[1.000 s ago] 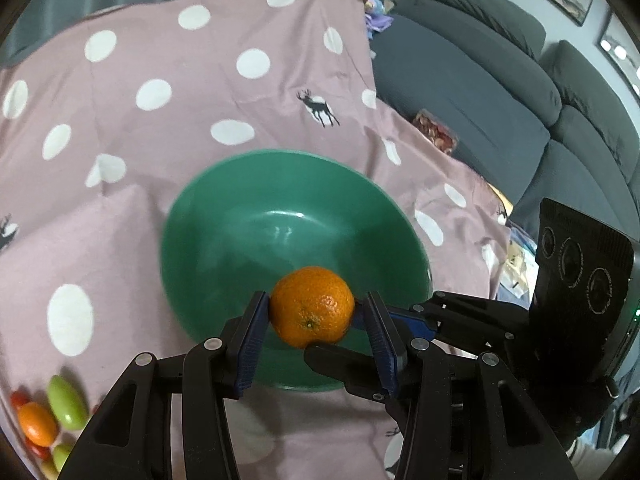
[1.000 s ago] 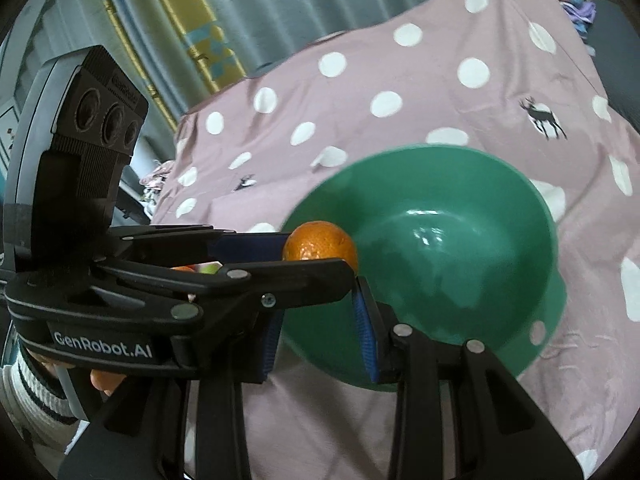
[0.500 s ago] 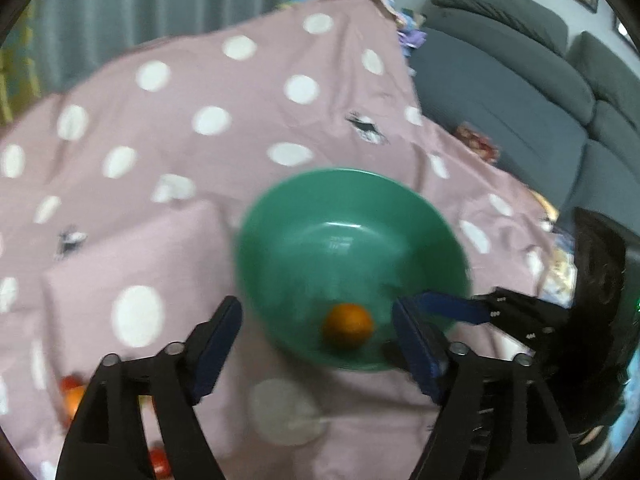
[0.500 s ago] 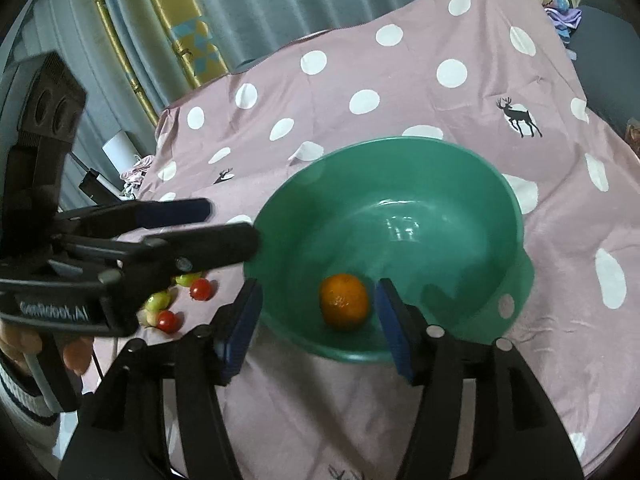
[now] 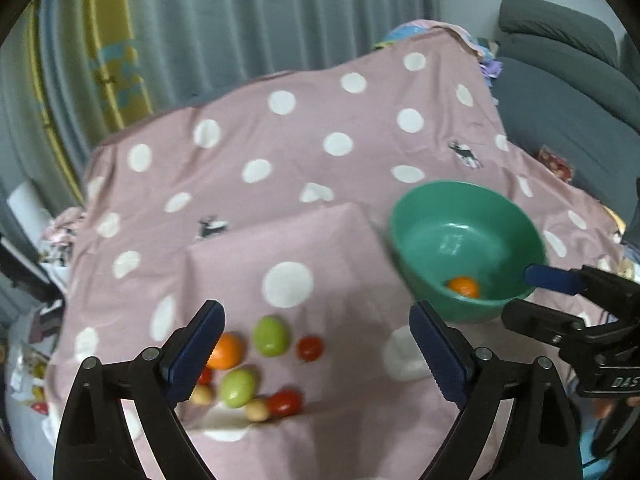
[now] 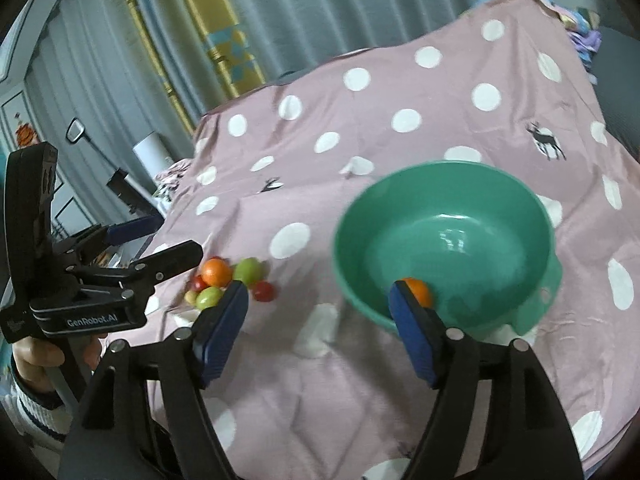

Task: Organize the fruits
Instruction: 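Withdraw the right tool from the bowl toward the fruit cluster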

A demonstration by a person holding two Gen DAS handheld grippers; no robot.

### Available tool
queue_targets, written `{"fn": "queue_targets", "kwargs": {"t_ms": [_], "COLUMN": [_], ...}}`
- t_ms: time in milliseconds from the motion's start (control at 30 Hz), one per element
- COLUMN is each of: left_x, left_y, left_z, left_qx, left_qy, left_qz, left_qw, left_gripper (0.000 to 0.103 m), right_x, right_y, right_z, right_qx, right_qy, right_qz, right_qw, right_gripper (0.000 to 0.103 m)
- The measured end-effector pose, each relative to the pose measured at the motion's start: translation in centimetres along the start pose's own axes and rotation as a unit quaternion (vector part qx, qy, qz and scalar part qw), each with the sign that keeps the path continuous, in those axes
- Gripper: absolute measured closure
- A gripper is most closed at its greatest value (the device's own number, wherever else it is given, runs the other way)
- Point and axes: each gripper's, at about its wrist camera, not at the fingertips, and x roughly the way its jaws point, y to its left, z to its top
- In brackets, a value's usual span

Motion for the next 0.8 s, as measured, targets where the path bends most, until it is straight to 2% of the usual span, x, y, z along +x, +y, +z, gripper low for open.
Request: {"fn": "queue_targets", "kwargs": {"t_ms": [200,433,800], "left_x": [-1.8,-2.7,-2.4], "left_y": [1.5,3.0,4.9], "left_z": [-0.8,-1.4,-2.2], "left_qx": [0.0,-0.013,-0.031], "left_qy": [-0.019,-0.03,-0.028], "left_qz": [0.029,0.033,0.039], "left_qw": [0.9994,0.9989,0.9984], "left_gripper": [0.009,0.009,0.009], "right_x": [0.2,0.2,1.6], "right_y": [3.3,6.0,8.1], "right_z": [0.4,0.9,1.0], "right_qx": [-0.033,-0.064,-0.082], "right_qy": [0.004,0.006,0.021], "right_qz": [0.017,0.023,0.027], "right_qw": [0.999,0.998,0.996], "right_gripper": [0.027,0.026,0.025]}}
